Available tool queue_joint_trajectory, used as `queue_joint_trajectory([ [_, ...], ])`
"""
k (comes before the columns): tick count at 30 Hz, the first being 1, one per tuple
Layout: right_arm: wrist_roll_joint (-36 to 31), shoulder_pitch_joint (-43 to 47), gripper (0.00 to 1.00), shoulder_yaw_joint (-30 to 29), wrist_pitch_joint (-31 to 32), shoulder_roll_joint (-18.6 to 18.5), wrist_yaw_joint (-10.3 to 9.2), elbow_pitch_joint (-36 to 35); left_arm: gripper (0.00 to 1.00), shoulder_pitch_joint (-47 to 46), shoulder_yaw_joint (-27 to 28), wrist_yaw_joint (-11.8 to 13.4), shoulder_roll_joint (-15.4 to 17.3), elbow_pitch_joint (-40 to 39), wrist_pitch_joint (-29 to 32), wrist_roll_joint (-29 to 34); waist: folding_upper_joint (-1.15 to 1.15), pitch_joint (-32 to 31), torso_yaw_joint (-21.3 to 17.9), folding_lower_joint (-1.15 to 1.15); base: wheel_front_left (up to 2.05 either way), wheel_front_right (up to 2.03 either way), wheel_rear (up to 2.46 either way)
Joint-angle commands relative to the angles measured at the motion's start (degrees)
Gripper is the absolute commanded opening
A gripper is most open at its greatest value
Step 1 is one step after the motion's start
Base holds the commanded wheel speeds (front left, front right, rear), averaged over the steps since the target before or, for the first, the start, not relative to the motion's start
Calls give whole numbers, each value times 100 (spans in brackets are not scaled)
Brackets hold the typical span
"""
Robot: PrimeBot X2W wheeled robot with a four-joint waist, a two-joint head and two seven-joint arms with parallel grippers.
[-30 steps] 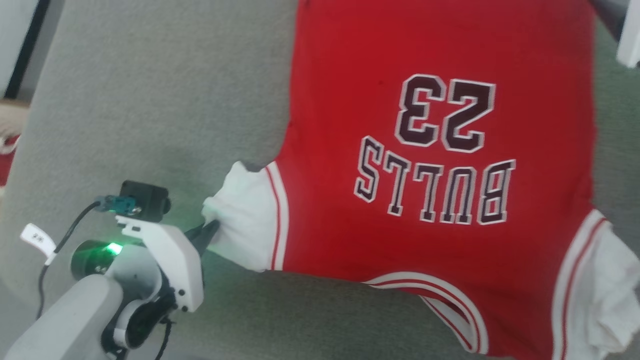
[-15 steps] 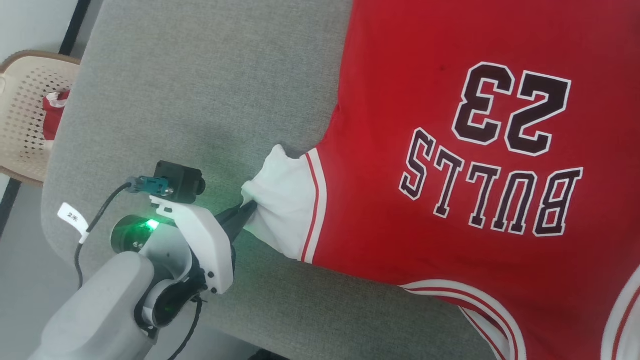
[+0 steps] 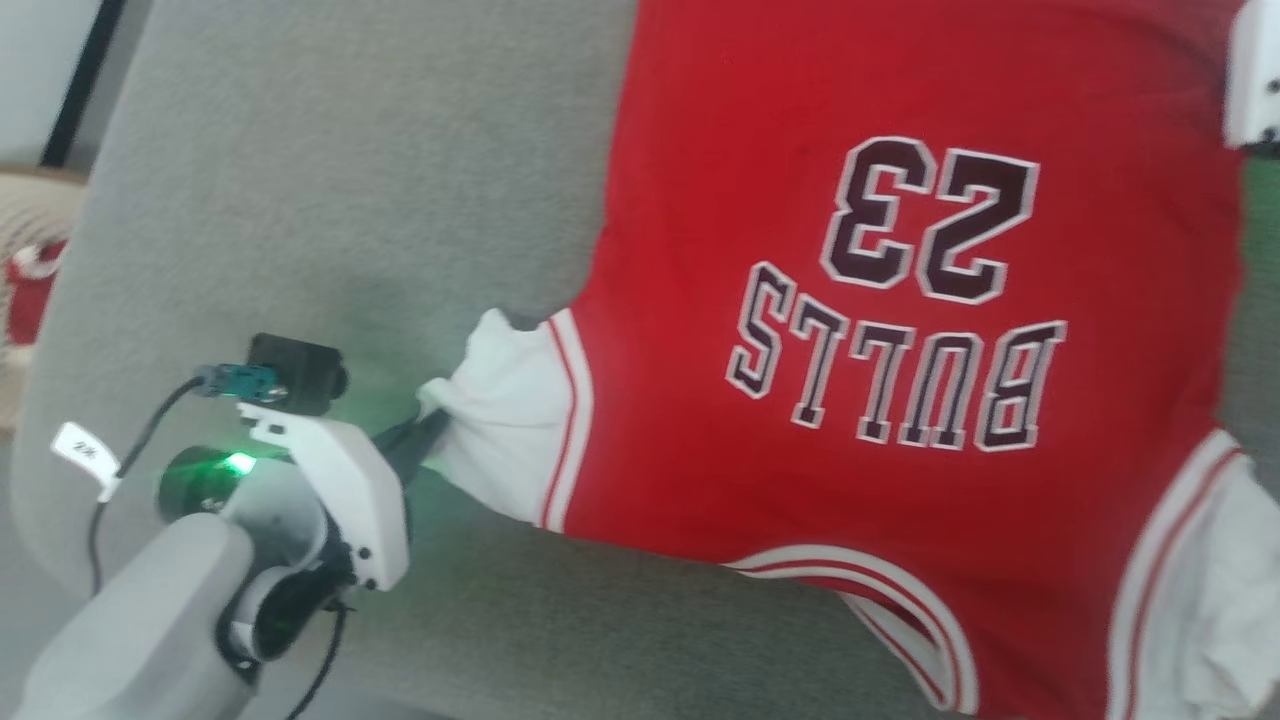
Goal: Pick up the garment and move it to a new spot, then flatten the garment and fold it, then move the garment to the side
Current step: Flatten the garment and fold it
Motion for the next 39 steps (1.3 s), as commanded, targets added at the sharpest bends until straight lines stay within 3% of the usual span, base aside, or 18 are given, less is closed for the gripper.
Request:
queue_joint_trajectory([
  [1, 180, 349, 0, 221, 96, 23, -6, -128, 0, 73, 83, 203, 128, 150, 21, 34, 0, -244, -332, 0, 0, 0, 0],
  [11, 1695, 1715, 0, 1397, 332, -394, -5, -2462, 0, 383, 279, 474, 646, -330, 161, -32, 0, -687, -1178, 0, 0, 0, 0],
  [12, 1695, 1715, 0, 1397, 332, -394, -5, -2462, 0, 383, 279, 474, 646, -330, 161, -32, 0, -687, -1178, 0, 0, 0, 0],
  [18, 2177, 2899, 0, 1308, 501, -699, -5, -3964, 0, 563, 352, 625, 844, -536, 236, -85, 0, -841, -1502, 0, 0, 0, 0],
  [22, 2251, 3823, 0, 930, 733, -739, -4, -4831, 0, 654, 376, 694, 937, -620, 251, -108, 0, -872, -1641, 0, 0, 0, 0],
  [29, 1891, 5439, 0, 16, 848, -204, -4, -5730, 0, 727, 322, 694, 924, -638, 260, -116, 0, -875, -1707, 0, 0, 0, 0],
  [34, 1697, 6005, 0, -113, 408, 260, -3, -5526, 0, 734, 301, 632, 888, -522, 226, -142, 0, -868, -1737, 0, 0, 0, 0],
  [35, 1640, 5994, 32, -137, 275, 320, -3, -5422, 0, 730, 296, 620, 879, -493, 228, -149, 0, -874, -1742, 0, 0, 0, 0],
  [37, 1602, 6005, 73, -81, 129, 405, -4, -5170, 0, 735, 278, 596, 852, -436, 213, -163, 0, -900, -1745, 0, 0, 0, 0],
  [38, 1574, 5989, 100, -43, 63, 417, -4, -5085, 0, 738, 266, 575, 842, -410, 210, -165, 0, -912, -1743, 0, 0, 0, 0],
  [39, 1582, 5974, 100, -47, 3, 453, -6, -5048, 0, 745, 257, 566, 830, -386, 203, -172, 0, -929, -1742, 0, 0, 0, 0],
])
